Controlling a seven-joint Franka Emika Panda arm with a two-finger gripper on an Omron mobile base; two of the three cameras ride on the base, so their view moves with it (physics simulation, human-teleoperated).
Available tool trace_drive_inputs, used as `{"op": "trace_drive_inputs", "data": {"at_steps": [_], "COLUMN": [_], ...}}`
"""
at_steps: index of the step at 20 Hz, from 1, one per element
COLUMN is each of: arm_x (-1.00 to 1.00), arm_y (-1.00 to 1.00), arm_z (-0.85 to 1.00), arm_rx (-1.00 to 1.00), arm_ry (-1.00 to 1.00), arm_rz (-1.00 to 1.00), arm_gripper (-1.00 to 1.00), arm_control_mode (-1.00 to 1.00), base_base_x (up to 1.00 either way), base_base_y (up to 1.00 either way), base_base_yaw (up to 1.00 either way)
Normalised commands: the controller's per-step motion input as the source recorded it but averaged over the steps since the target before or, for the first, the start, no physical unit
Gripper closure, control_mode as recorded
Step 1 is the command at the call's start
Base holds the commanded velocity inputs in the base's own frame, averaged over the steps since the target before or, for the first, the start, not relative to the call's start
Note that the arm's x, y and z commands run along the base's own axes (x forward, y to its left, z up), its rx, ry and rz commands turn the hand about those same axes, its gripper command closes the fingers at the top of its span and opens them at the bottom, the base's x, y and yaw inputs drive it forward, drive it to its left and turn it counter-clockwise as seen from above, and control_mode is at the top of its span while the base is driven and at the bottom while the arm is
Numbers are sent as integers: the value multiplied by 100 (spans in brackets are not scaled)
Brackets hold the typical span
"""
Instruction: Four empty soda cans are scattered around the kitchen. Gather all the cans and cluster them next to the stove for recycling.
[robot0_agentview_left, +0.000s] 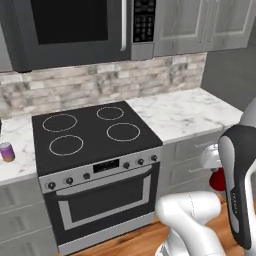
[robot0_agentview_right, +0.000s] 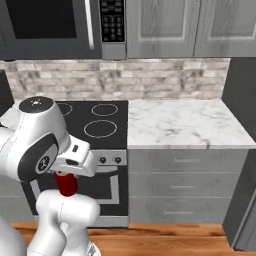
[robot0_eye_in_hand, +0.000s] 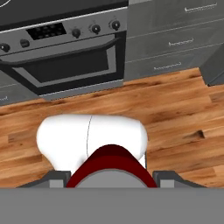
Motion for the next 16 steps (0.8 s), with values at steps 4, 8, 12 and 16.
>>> {"op": "trace_drive_inputs", "data": {"at_steps": [4,8,12,16], "arm_x": [0,0,0,0], "arm_y": [0,0,0,0], "arm_z": [0,0,0,0], "arm_rx": [0,0,0,0], "arm_ry": [0,0,0,0], "arm_rz": [0,0,0,0], "arm_gripper": [100,100,100,100], "arm_control_mode": [100,100,100,100], "base_base_x": [22,44,42,22], "base_base_y": [-25,-24,-44,-54], "base_base_yaw": [9,0,0,2]}}
